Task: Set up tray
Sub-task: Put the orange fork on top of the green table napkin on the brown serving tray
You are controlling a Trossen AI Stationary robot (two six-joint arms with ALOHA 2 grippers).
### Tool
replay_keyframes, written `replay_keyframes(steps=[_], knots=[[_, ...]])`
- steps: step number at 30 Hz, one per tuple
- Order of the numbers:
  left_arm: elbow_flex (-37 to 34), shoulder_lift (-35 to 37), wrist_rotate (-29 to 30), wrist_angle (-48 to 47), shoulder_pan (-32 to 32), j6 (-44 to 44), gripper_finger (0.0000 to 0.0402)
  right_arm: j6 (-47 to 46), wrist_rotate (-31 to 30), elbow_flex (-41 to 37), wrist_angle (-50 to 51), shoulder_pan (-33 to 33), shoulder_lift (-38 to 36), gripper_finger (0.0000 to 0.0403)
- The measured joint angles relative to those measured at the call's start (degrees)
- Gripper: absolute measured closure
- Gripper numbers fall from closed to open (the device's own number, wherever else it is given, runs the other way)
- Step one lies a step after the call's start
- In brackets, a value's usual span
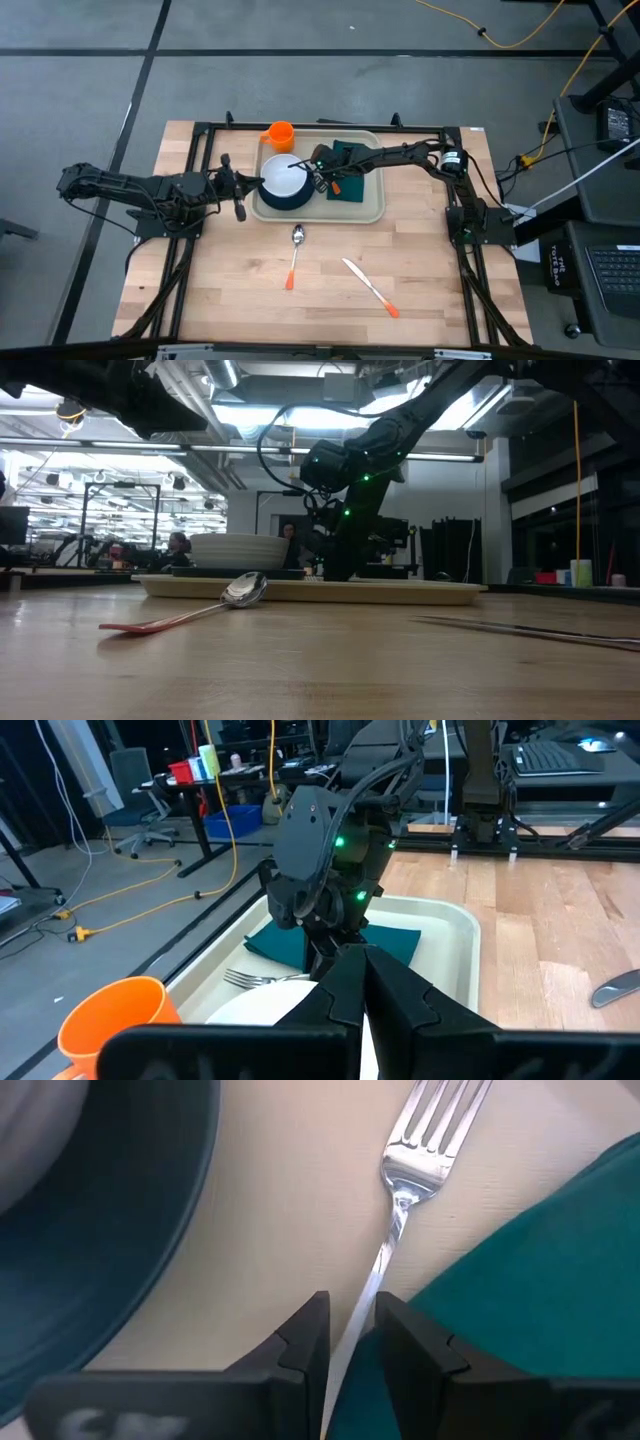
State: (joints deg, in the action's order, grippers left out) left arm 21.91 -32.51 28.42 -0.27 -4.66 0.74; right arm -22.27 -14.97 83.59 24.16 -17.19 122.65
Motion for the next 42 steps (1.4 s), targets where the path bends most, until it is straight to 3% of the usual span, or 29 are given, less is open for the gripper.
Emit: replay_keyframes(steps=[11, 20, 26, 32, 42], knots=[[0.0, 0.0, 0.0, 0.0, 0.0, 0.0, 0.0396, -1.7, 0.0, 0.0, 0.0, -0.1, 0.0, 0.0320], [0.0, 0.0, 0.0, 0.0, 0.0, 0.0, 0.0399, -1.7, 0.1, 0.0, 0.0, 0.0, 0.0, 0.0392], [0.0, 0.0, 0.0, -0.3, 0.0, 0.0, 0.0396, -4.4, 0.1, 0.0, 0.0, -0.1, 0.0, 0.0372], [0.0, 0.0, 0.0, -1.4, 0.0, 0.0, 0.0399, -4.5, 0.0, 0.0, -0.2, -0.1, 0.0, 0.0394], [0.0, 0.0, 0.0, -1.7, 0.0, -0.6, 0.0398, -6.2, 0.0, 0.0, -0.4, -0.1, -0.6, 0.0396]])
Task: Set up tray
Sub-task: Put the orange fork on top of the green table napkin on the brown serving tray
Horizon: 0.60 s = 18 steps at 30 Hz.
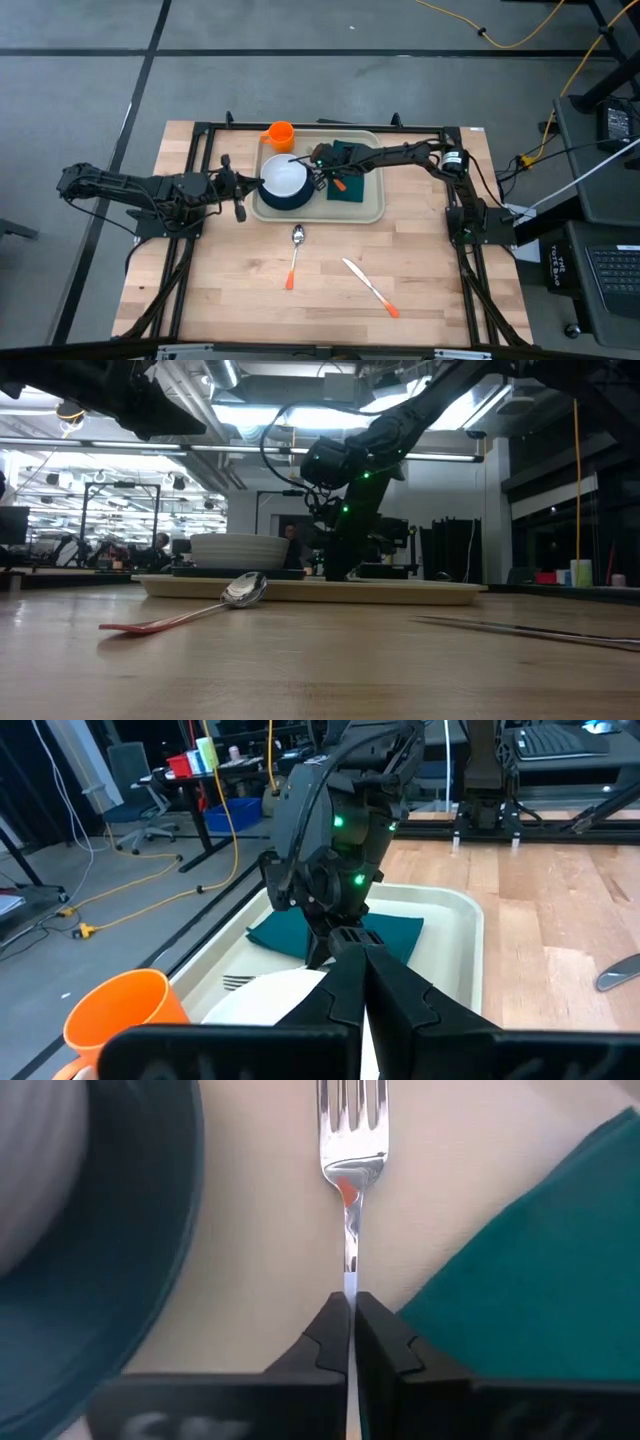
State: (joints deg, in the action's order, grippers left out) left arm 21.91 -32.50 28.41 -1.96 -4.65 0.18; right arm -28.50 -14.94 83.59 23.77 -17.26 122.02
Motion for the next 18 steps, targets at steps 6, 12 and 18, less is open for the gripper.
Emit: replay_keyframes(steps=[6, 12, 18], knots=[[0.0, 0.0, 0.0, 0.5, 0.0, -0.4, 0.0398, -1.3, 0.0, 0.0, 0.9, -0.8, -2.1, 0.0395], [0.0, 0.0, 0.0, 0.5, -0.1, -0.5, 0.0397, -1.8, 0.0, 0.0, 2.0, -1.1, -4.3, 0.0396], [0.0, 0.0, 0.0, 0.5, -0.1, -1.0, 0.0398, -6.6, -0.4, 0.0, 6.3, -1.5, -5.6, 0.0396]])
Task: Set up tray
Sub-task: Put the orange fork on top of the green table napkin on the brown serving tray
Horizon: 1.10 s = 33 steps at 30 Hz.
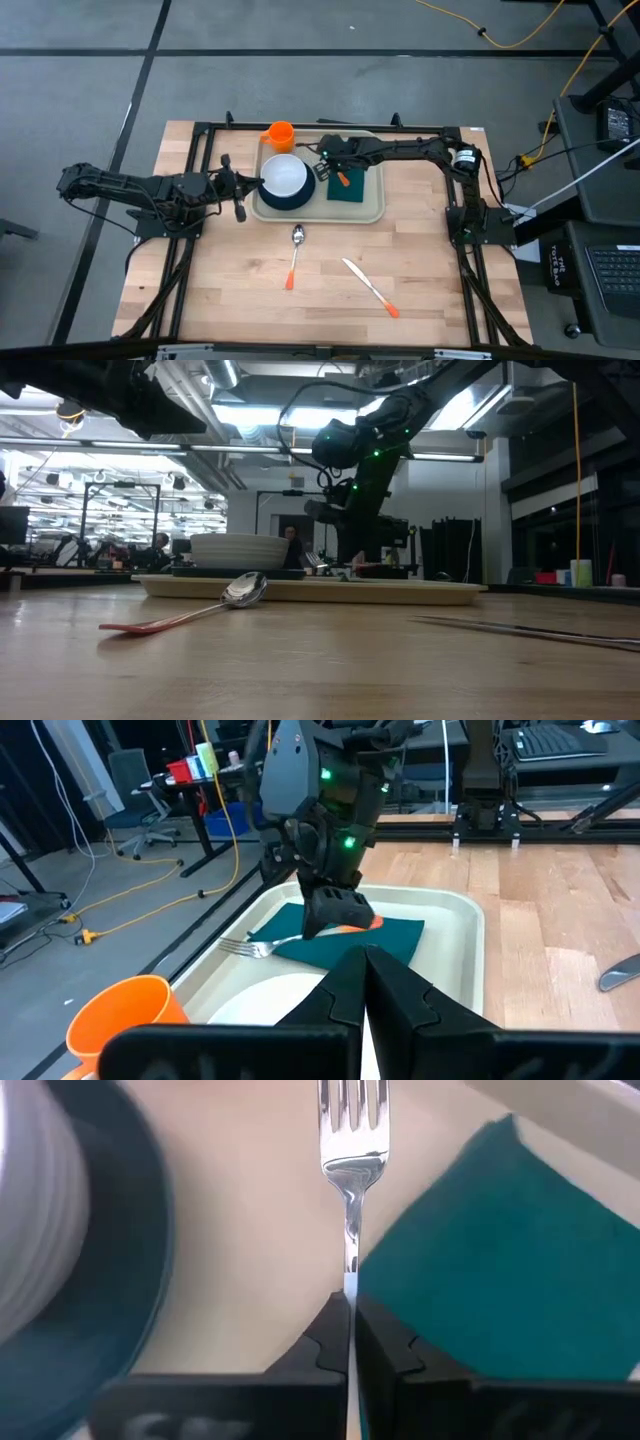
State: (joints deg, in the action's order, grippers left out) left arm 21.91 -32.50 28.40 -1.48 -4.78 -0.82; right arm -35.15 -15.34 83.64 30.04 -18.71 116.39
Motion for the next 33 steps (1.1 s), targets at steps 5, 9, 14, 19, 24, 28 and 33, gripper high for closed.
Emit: replay_keyframes(steps=[5, 9, 14, 19, 24, 28, 33], knots=[[0.0, 0.0, 0.0, 0.0, 0.0, -0.5, 0.0396, -3.6, -1.3, 0.0, 1.5, 0.4, 0.0, 0.0396], [0.0, 0.0, -0.2, 0.0, 0.0, -0.5, 0.0399, -6.7, -3.3, 0.0, 2.5, 1.0, 0.0, 0.0396], [0.0, 0.0, -2.9, 0.0, 0.0, -0.5, 0.0398, -12.2, -4.1, -1.1, 2.0, 1.9, 0.0, 0.0396], [0.0, 0.0, -6.1, 0.0, 0.0, -0.4, 0.0397, -17.5, -5.3, -1.1, 2.0, 2.9, 0.0, 0.0396], [0.0, 0.0, -8.6, 0.0, 0.0, 0.0, 0.0399, -23.3, -10.1, -1.1, 2.3, 4.0, 0.0, 0.0396], [0.0, 0.0, -9.9, 0.0, 0.0, 0.1, 0.0397, -27.8, -11.1, -1.1, 2.8, 4.7, 0.0, 0.0396], [0.0, 0.0, -10.5, 0.0, 0.0, 0.1, 0.0397, -33.7, -12.1, -1.1, 5.1, 5.6, 0.0, 0.0396]])
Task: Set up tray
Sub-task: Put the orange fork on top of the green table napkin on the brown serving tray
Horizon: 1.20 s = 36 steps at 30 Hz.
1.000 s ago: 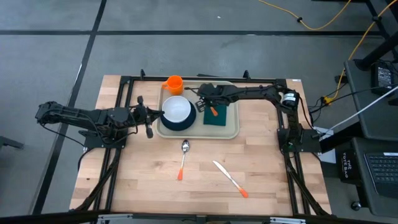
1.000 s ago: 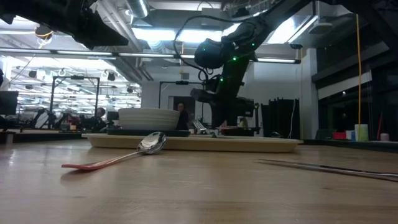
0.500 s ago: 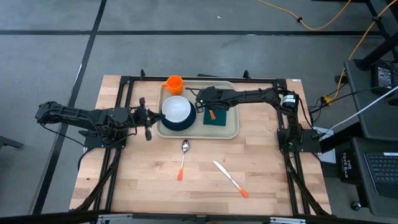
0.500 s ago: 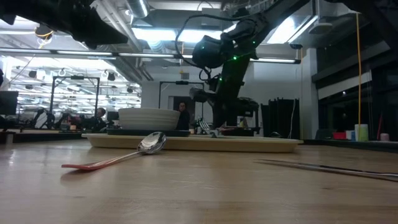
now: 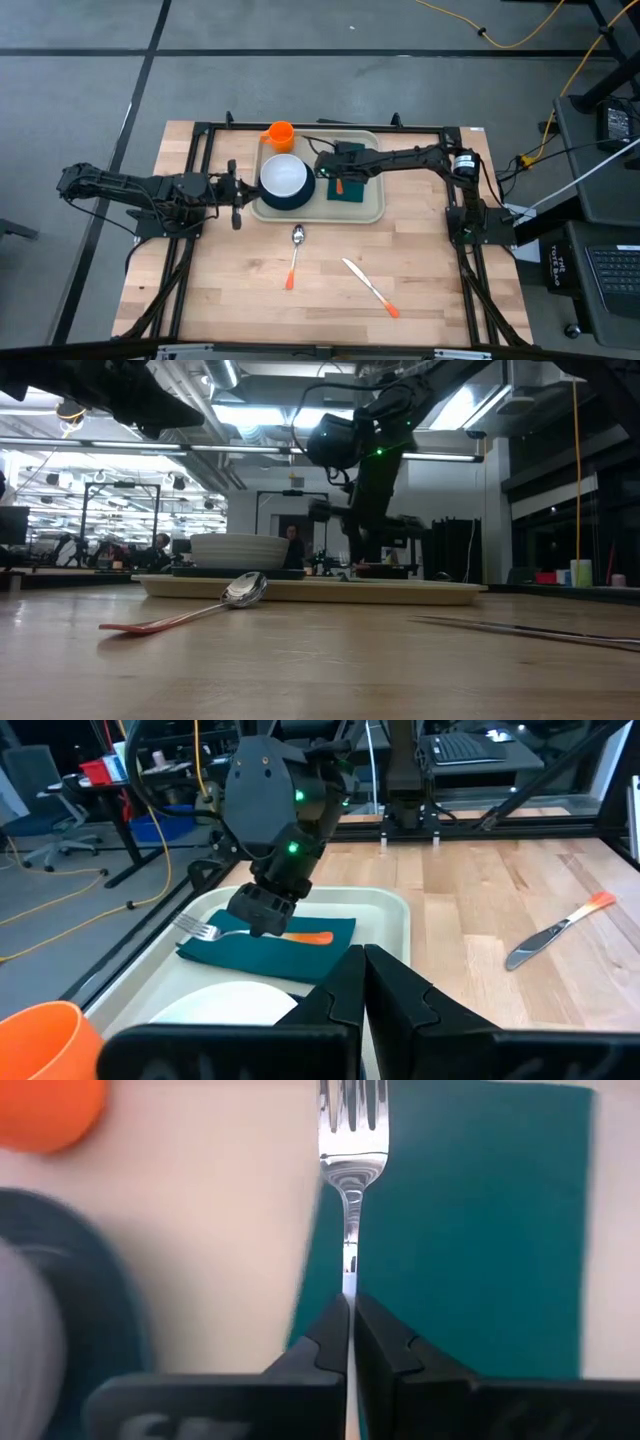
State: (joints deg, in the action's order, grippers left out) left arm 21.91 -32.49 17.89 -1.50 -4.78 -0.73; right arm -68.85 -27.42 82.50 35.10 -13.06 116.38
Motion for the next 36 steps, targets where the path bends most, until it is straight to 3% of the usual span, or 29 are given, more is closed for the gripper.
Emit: replay_keyframes(steps=[21, 29, 36], knots=[[0.0, 0.0, 0.0, 0.0, 0.0, 0.0, 0.0397, -5.0, -1.0, -0.5, -1.0, 0.9, 0.2, 0.0396], [0.0, 0.0, 0.0, 0.0, 0.0, 0.0, 0.0399, -5.9, -1.0, -5.0, -8.5, 1.0, 0.2, 0.0396], [0.0, 0.0, 0.0, 0.0, 0.0, 0.0, 0.0396, -5.1, -1.0, -5.2, -8.9, 1.0, 0.2, 0.0396]])
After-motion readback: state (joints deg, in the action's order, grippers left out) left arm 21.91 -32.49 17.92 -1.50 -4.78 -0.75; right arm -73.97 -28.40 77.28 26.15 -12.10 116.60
